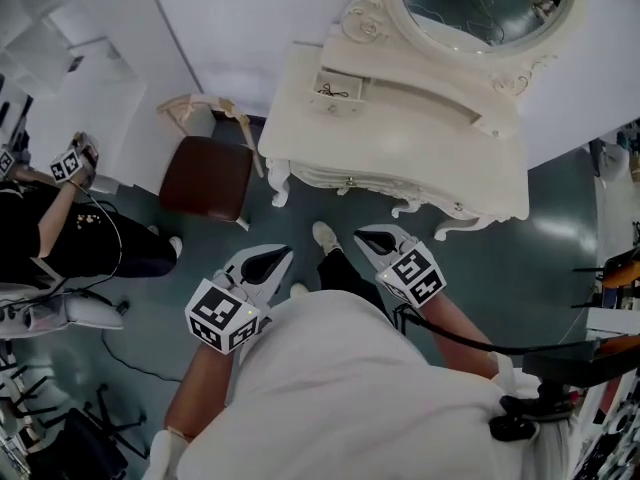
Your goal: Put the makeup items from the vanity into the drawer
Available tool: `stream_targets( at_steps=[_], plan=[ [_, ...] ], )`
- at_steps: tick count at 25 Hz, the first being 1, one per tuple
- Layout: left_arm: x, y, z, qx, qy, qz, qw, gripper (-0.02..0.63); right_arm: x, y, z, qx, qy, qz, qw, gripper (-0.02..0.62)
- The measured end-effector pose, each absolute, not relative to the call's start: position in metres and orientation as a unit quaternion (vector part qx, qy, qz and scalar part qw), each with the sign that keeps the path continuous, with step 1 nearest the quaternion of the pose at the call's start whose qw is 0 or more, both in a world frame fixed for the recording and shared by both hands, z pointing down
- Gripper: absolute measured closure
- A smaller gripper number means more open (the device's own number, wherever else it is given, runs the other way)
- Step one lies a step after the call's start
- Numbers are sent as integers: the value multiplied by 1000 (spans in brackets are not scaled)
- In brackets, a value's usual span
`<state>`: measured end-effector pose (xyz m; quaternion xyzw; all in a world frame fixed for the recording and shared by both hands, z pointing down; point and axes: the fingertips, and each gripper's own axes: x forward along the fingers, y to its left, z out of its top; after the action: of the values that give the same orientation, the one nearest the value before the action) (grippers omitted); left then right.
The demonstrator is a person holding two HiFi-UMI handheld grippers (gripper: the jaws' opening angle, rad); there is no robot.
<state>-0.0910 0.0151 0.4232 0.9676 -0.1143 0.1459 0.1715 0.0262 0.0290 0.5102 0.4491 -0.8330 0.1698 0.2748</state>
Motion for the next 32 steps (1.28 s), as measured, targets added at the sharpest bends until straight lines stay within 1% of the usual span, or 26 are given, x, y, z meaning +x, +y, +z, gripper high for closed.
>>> stream_targets(
  at_steps=[15, 32],
  plan=[
    [-102, 32, 417, 970, -111, 142, 162, 607, 4, 40, 495, 444, -841, 149, 271, 595],
    [-122, 29, 423, 967, -119, 144, 172, 607, -20, 31, 493, 433, -847, 141, 273, 595]
  ],
)
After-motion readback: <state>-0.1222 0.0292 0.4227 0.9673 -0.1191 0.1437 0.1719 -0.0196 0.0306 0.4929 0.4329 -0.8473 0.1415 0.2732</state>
